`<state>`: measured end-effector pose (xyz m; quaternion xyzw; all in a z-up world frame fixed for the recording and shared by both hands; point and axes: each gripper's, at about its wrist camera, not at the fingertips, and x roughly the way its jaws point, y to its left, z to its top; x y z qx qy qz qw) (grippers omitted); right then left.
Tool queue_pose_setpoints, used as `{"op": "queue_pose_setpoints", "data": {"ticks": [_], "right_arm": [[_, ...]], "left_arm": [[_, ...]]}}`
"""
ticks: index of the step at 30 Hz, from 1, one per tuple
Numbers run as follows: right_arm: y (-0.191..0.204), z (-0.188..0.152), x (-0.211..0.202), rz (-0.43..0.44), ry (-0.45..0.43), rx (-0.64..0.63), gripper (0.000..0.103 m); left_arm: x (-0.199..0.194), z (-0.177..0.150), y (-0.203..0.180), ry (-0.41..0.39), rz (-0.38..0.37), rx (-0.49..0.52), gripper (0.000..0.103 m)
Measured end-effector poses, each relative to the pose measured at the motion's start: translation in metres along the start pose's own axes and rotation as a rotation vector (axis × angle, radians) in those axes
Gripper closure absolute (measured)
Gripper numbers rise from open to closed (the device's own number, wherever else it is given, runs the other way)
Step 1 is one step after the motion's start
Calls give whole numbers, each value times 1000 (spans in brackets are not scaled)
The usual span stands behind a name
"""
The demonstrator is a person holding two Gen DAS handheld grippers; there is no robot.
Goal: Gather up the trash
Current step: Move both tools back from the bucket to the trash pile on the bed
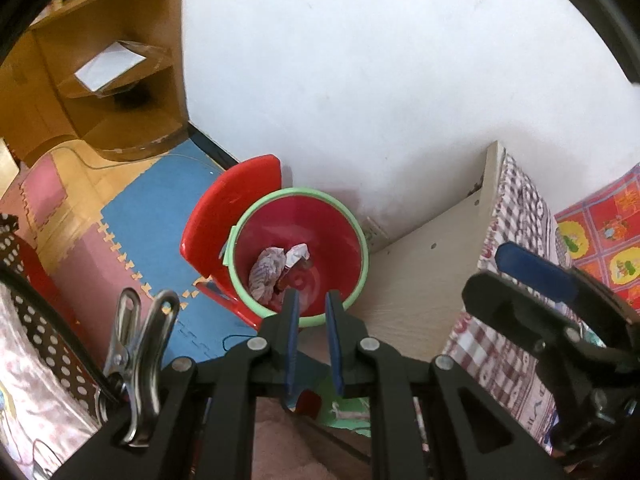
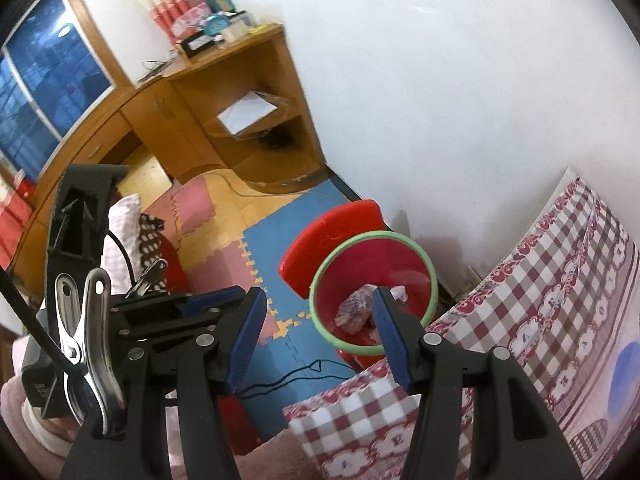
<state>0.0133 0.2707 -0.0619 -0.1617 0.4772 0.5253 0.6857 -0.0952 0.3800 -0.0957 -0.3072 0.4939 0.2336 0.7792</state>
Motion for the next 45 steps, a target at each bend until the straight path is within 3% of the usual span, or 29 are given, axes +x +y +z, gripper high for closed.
{"op": "queue_pose_setpoints", "data": {"ticks": [12,23,35,45], "right_arm": [[8,-35,-65,70,-63,-82,47],[-4,-64,-98,80,-74,-72,47],[-11,-92,-125,-2,-84,34,47],[-25,-138,-165,-96,-150,207,47]], "left_arm": [[-58,-38,-18,-85,40,-53,90],[-93,-69,-46,-136,76,-63,90],[-108,-87,-63,-115,27,-6,90],[-114,-104,-101,-81,-57,157,90]]}}
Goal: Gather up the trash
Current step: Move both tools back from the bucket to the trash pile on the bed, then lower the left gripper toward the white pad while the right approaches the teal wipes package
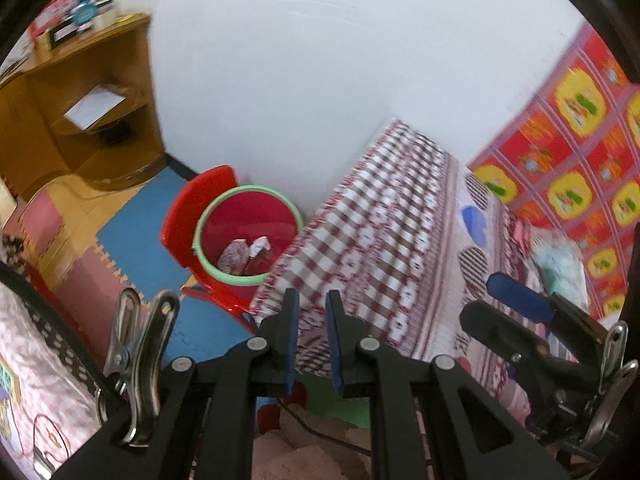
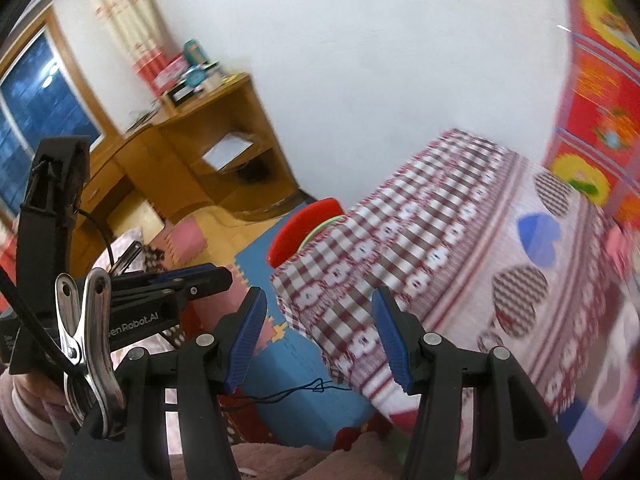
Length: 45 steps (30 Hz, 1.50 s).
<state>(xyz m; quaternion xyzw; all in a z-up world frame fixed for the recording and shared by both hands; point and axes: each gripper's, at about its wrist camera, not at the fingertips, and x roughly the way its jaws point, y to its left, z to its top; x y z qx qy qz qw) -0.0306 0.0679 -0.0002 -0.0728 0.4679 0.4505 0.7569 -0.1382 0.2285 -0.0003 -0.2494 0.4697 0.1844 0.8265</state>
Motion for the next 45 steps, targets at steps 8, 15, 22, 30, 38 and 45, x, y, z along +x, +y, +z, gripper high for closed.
{"op": "queue_pose_setpoints", "data": {"ticks": [8,15,22,30,38,45], "right_arm": [[-33,-38,-37,-95,-63,161,47],[-71,-69,-69,-185,-104,299,47],[-120,-94,-106,-268,-151,421,47],[-186,-119,-142,-351,-161,500,47],[-245,-138,-166,-393,-135,521,47],[-296,-157,-171,-392,-88,534,47]], "left_arm": [[2,-16,-43,28,-73,141,90],[12,-29,-86,82,-137,263,90],[28,-35,-141,121,-189,381,90],[49,-41,-215,152,-239,468,90],[80,-44,-286,188,-253,506,90],[109,-45,-340,187,-241,520,89]]}}
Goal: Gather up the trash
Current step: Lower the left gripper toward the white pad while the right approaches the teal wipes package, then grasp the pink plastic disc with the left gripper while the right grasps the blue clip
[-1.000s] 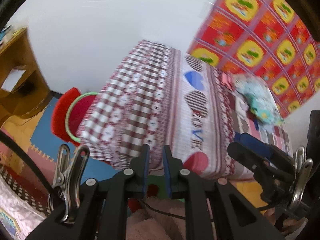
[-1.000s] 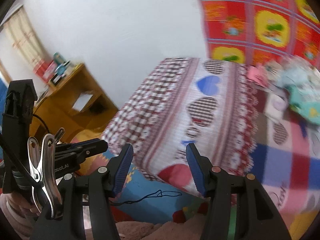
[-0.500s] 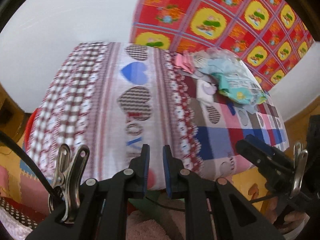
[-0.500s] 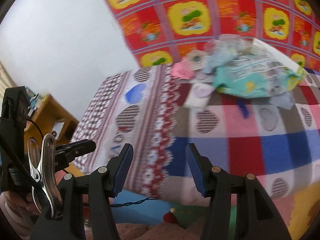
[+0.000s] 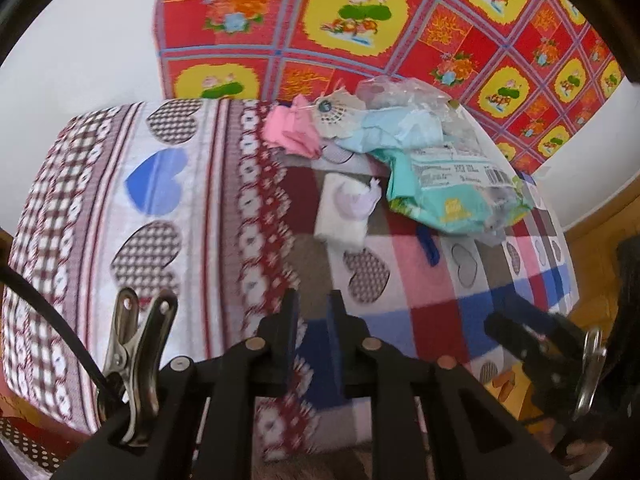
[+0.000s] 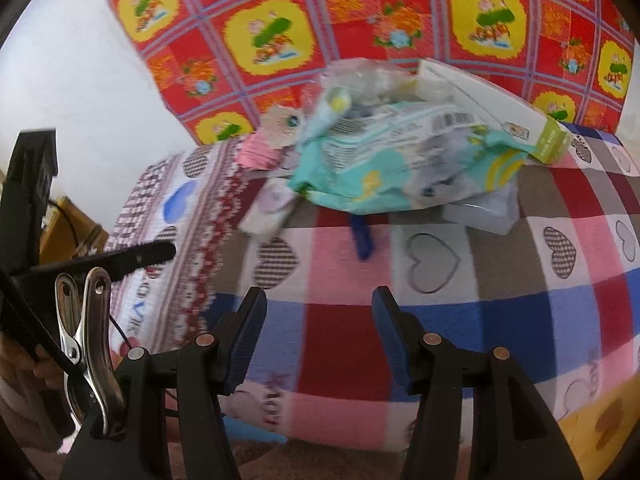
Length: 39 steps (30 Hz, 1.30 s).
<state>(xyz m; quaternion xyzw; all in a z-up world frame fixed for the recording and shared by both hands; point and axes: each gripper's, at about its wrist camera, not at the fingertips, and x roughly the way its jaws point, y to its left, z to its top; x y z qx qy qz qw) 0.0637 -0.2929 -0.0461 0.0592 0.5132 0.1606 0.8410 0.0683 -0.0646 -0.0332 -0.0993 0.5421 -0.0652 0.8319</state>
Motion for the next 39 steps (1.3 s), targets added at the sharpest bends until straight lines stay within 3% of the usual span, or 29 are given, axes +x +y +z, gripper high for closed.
{"op": "queue_pose_setpoints", "data": {"ticks": [15,19,25,30,39], "right_arm": [[-61,15,25,23,90,-12,47],[-61,21,32,28,98,-16,47],[-55,30,43,48,108,-26,47],[-49,31,49,73,112,-33,47],[-32,40,62,103,118,-65,47]], "left_arm": [[81,47,-44,36,26,6,76],[96,53,-52,59,47,63,61],[114,60,-59,84,72,129,61],[122,68,-59,65,112,114,61],[128,67,-59,16,119,113,56]]}}
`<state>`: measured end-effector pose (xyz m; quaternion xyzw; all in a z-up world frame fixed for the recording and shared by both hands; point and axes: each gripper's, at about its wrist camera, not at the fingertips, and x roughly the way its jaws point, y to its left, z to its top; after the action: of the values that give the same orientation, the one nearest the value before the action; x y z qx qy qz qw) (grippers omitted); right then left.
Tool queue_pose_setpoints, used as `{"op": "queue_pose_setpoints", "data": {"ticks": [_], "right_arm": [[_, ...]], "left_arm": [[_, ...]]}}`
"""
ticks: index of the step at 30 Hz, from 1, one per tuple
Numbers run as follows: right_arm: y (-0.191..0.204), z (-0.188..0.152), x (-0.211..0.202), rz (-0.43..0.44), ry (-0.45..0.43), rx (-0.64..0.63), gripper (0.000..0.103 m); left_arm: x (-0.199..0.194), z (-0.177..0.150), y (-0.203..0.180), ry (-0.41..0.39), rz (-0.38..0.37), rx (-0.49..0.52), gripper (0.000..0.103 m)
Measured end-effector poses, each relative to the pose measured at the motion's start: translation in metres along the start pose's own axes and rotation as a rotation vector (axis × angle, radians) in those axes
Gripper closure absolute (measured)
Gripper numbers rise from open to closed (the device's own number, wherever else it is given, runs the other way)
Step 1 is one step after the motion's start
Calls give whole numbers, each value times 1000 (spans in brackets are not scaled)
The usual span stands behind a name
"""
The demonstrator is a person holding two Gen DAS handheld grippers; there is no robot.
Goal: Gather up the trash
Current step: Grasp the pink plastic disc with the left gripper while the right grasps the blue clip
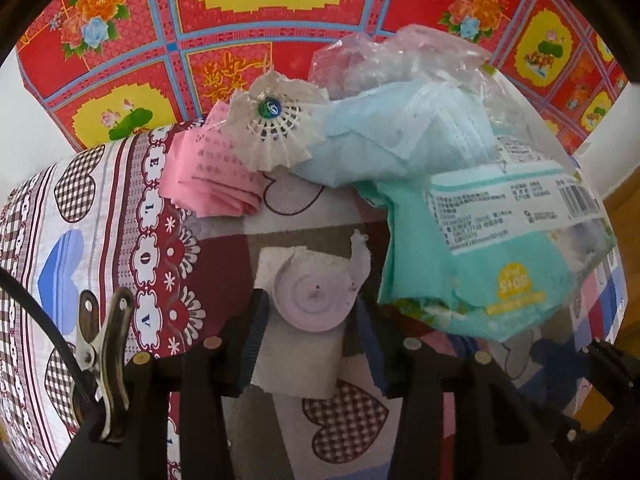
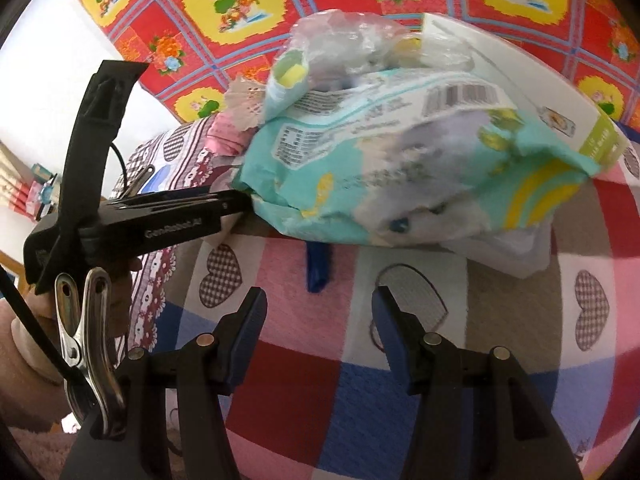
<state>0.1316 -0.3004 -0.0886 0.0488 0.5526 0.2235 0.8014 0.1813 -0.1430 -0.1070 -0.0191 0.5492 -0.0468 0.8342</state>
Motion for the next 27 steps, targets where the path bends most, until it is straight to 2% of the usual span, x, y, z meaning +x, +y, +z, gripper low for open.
{"op": "queue_pose_setpoints", "data": {"ticks": [2,7,16,25,27], "right_arm": [[4,2,3,4,1,-14,47],[13,8,13,4,5,-40,47],[23,15,29,-9,8,-64,48],[18,14,42,-43,17,-48,75],[17,11,41,-39,18,-54,84]], "left_arm": [[1,1,-2,-9,-1,-6,60],[-5,0,5,-35,-16,-25,61],[-36,-9,42,-65,-3,-115,60],[-52,-36,81,-64,33,-217,60],[-54,-38,85,-64,36,-228,60]]}}
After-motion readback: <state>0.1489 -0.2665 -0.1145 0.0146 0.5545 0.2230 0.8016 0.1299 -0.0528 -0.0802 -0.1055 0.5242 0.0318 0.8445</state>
